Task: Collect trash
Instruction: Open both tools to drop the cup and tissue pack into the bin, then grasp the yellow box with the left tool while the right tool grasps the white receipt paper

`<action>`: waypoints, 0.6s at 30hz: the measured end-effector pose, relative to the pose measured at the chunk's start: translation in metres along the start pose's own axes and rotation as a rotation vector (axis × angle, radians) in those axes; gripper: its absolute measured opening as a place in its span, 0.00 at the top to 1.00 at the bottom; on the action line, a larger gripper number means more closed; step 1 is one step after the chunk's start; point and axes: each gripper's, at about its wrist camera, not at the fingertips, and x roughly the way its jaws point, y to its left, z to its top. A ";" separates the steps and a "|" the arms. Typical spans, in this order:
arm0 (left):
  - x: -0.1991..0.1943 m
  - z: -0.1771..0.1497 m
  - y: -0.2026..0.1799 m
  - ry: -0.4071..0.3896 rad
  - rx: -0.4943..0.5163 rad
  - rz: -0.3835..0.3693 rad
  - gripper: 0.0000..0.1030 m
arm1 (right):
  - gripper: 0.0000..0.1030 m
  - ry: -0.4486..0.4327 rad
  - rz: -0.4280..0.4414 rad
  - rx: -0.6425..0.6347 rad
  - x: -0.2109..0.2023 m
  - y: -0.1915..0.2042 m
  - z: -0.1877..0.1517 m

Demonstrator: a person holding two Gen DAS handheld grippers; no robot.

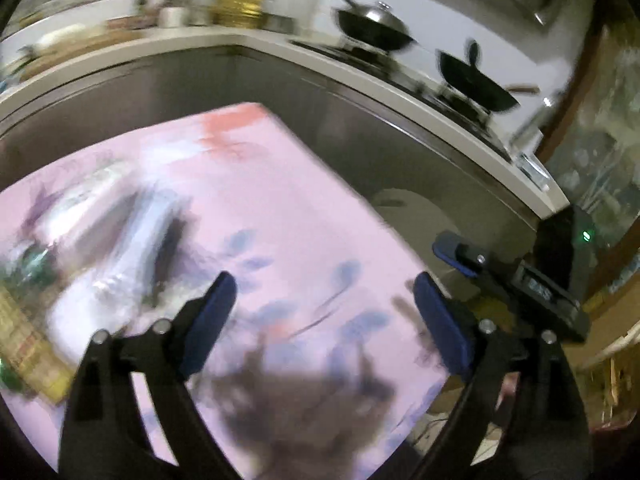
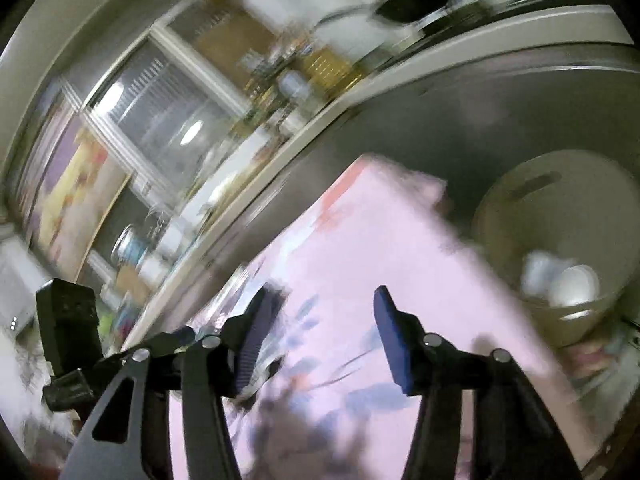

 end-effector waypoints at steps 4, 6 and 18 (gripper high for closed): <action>-0.066 -0.031 0.080 -0.036 -0.131 0.192 0.25 | 0.55 0.145 0.080 -0.140 0.055 0.061 -0.027; -0.089 -0.045 0.120 -0.043 -0.219 0.261 0.26 | 0.55 0.199 0.064 -0.193 0.083 0.087 -0.042; -0.067 -0.058 0.197 -0.052 -0.463 0.209 0.26 | 0.54 0.382 -0.012 -0.041 0.131 0.088 -0.096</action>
